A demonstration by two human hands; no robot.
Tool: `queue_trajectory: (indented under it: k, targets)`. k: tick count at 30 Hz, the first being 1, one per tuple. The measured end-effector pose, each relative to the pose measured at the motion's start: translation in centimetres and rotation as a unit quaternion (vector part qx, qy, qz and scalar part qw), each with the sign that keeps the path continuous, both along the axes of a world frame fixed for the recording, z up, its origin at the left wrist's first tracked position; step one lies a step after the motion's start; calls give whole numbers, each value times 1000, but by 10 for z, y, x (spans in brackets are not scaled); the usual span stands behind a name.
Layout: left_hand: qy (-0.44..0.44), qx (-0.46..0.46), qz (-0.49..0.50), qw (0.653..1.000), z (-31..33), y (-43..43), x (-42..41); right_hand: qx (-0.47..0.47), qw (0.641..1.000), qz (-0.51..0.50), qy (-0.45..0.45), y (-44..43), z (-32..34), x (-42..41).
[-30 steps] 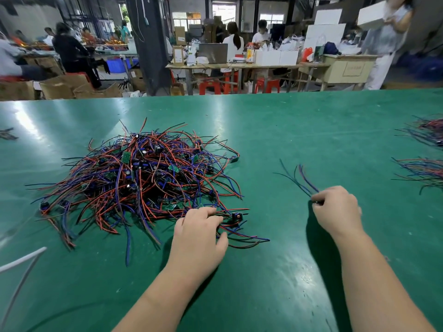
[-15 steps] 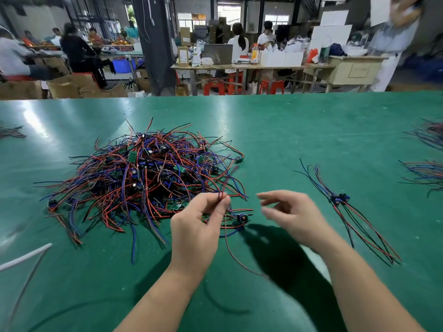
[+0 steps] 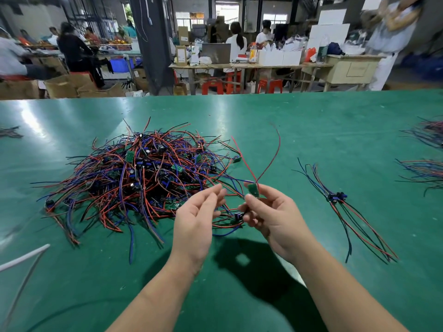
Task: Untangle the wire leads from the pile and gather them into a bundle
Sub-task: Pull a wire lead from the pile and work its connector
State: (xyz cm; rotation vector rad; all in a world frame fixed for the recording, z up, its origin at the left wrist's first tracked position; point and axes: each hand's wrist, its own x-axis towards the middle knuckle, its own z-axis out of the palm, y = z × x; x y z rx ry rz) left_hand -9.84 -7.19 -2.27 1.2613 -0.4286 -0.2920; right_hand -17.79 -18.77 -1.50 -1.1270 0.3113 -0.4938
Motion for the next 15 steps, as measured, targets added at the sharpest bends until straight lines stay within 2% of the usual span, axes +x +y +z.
queue_trajectory:
  k: [7, 15]
  targets:
    - [-75, 25, -16, 997, -5, 0, -8, 68, 998, 8, -6, -4, 9, -5]
    - [-181, 69, -3, 981, -8, 2, -8, 57, 998, -6, -6, -5, 6, -3]
